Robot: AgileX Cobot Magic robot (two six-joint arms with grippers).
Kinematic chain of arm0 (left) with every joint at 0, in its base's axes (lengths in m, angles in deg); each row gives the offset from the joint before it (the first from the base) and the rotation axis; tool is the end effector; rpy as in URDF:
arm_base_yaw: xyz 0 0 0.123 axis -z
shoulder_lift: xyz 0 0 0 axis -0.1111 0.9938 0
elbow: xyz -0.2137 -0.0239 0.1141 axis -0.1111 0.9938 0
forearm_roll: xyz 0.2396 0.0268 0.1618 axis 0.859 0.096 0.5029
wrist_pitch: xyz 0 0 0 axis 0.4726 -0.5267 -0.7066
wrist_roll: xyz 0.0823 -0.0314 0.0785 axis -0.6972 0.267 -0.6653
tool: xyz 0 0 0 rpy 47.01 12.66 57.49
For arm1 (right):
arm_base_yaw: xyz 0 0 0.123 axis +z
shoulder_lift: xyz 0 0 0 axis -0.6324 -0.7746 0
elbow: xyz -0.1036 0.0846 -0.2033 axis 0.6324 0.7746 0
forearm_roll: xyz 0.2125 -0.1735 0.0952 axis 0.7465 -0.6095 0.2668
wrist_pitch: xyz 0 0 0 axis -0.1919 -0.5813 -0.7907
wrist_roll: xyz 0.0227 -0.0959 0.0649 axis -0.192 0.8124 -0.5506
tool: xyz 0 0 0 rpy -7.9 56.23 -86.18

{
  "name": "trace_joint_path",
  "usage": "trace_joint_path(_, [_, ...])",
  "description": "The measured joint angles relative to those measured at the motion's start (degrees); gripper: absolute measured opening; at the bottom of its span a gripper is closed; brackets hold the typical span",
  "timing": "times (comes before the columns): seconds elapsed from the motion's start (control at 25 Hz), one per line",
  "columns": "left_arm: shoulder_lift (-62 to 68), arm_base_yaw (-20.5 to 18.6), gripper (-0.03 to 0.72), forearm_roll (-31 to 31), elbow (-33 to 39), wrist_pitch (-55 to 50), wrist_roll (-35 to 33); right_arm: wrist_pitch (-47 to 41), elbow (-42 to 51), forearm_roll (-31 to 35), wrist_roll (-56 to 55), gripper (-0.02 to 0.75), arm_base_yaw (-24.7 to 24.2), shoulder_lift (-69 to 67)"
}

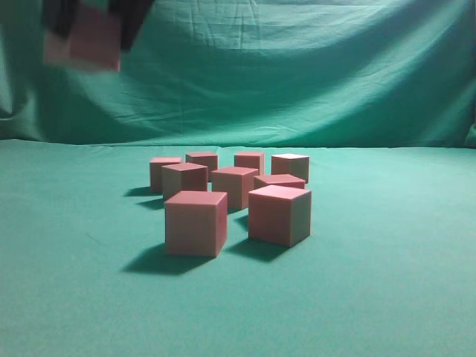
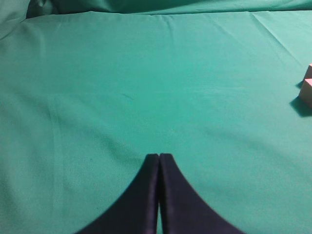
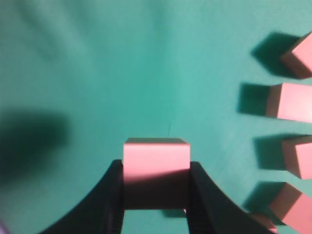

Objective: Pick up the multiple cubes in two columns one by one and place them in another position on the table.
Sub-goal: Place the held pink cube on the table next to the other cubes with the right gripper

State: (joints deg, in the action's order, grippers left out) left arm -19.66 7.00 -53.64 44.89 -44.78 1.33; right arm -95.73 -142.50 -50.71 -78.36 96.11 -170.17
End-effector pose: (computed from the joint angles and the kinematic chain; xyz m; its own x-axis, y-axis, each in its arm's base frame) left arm 0.1601 -0.0009 0.1710 -0.2589 0.0299 -0.9654 0.0110 0.9995 0.0280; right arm 0.2260 0.3603 0.1927 -0.5726 -0.7446 -0.3431 -0.8086 0.5820 0.0862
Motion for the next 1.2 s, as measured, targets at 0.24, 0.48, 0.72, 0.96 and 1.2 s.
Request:
trace_joint_path(0.24, [0.0, 0.0, 0.000, 0.0, 0.0, 0.0, 0.0, -0.2, 0.1, -0.3, -0.4, 0.257, 0.0, -4.4])
trace_joint_path(0.48, [0.0, 0.0, 0.000, 0.0, 0.0, 0.0, 0.0, 0.1, 0.1, -0.4, -0.4, 0.257, 0.0, -7.7])
trace_joint_path(0.72, [0.0, 0.0, 0.000, 0.0, 0.0, 0.0, 0.0, 0.2, 0.1, -1.9, -0.5, 0.257, 0.0, -10.4])
trace_joint_path(0.96, [0.0, 0.0, 0.000, 0.0, 0.0, 0.0, 0.0, 1.6, 0.1, -3.7, -3.9, 0.257, 0.0, -12.1])
trace_joint_path(1.2, [0.0, 0.0, 0.000, 0.0, 0.0, 0.0, 0.0, 2.3, 0.1, -5.3, -7.6, 0.257, 0.0, -12.4])
